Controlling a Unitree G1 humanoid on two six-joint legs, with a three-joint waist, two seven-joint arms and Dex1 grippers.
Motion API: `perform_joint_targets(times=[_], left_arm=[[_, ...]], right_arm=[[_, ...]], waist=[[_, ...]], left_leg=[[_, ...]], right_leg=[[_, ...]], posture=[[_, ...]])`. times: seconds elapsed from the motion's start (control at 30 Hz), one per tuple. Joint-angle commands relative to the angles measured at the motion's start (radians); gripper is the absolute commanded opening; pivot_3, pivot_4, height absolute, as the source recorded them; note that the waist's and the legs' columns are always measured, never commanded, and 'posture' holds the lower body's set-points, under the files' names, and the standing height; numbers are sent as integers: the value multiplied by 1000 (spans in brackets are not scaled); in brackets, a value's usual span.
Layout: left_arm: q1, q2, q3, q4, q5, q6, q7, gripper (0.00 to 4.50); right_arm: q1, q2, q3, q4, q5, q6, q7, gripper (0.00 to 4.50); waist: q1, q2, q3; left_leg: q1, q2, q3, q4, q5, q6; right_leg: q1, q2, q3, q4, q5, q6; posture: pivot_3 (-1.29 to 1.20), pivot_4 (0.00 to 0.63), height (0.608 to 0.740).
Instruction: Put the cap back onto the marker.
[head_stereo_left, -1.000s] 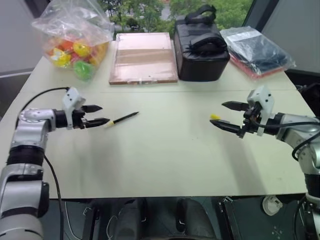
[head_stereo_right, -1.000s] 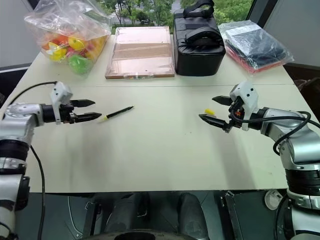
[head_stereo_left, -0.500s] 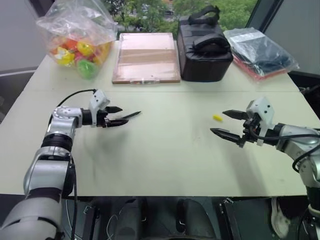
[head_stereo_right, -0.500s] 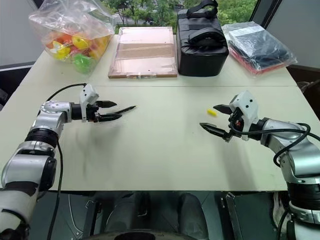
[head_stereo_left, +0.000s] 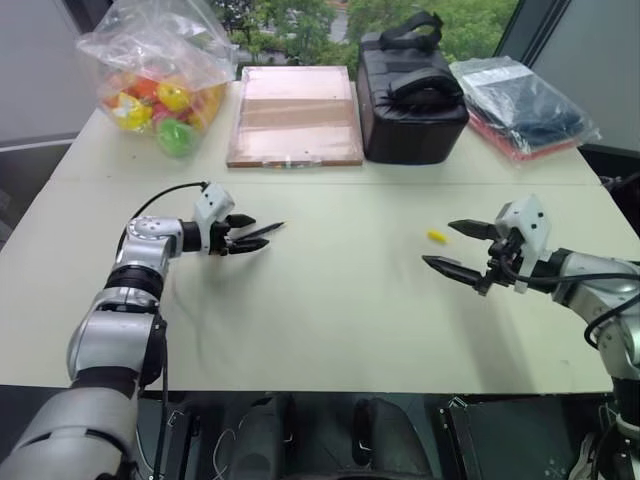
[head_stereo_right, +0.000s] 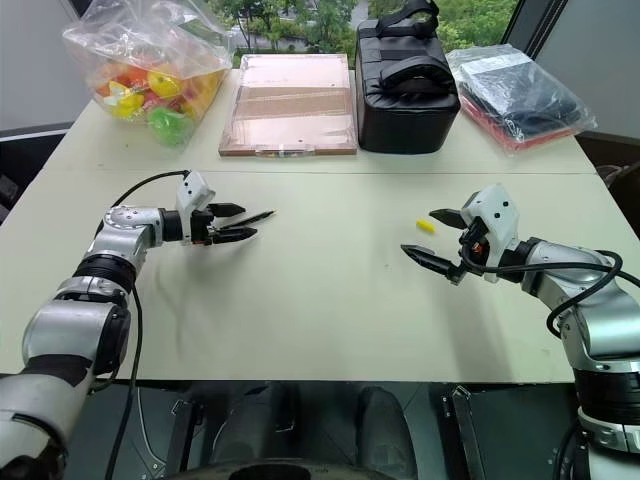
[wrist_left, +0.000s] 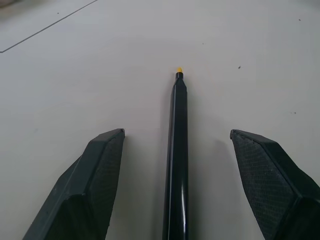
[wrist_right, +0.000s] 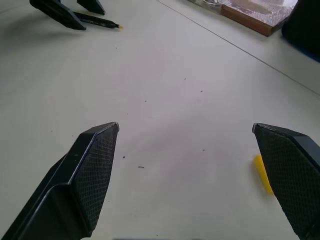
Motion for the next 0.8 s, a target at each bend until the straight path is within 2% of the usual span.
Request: perform_joint_targets(times=[0.03,0.13,0.23,0.27,0.3,0.4,0.43,0.63,0.8], left_arm=[[-18,-2,6,-1,12,-10,-13,3525],[-15,-5,6,-2,14,-9,-25,3525],[-15,-12,8,-3,14,-10,-29,2704],[-14,-15,7,-2,17,-11,-27,2244],[-13,-16,5,-1,22,-15,-26,1575],[-16,-26,17,2,20,-9,-13,220],[-17,-28,16,0,24,-10,-8,71],[-16,-28,21,-12,26,-34,3,71],[-50,2,42,-78,-10,-26,-53,71]], right_arm=[[0,1,-22,-12,-2,-19,-7,4439],[12,4,-22,-13,-4,-27,-10,4439],[15,9,-20,-13,-7,-30,-15,4500],[15,11,-19,-13,-8,-30,-17,4500],[14,12,-18,-13,-10,-31,-18,4500],[14,16,-16,-14,-12,-31,-21,4500],[12,16,-17,-14,-12,-30,-21,4500],[5,24,-17,-1,-24,-39,-32,4500],[-80,52,-34,142,-64,-136,-61,4500]], waist=[[0,0,0],[0,0,0],[0,0,0],[0,0,0],[0,0,0],[0,0,0],[1,0,0],[2,0,0],[-2,0,0]], left_leg=[[0,0,0,1,0,0],[-2,0,-1,3,0,1],[-2,0,-1,4,-1,1],[-2,0,-1,4,-1,1],[-2,0,-1,4,-1,1],[-2,0,-1,4,-1,1],[-2,0,-1,4,-1,1],[-2,0,-1,5,-1,1],[-2,0,-1,5,-1,1]], right_leg=[[0,0,0,0,0,0],[0,0,0,1,0,0],[0,0,0,1,0,0],[0,0,0,1,0,0],[0,0,0,1,0,0],[0,0,0,1,0,0],[0,0,0,1,0,0],[0,0,0,1,0,1],[0,0,0,1,1,1]], posture=[[0,150,740],[0,150,740],[0,150,740],[0,150,740],[0,150,740],[0,150,740],[0,150,740],[0,150,740],[0,150,740]])
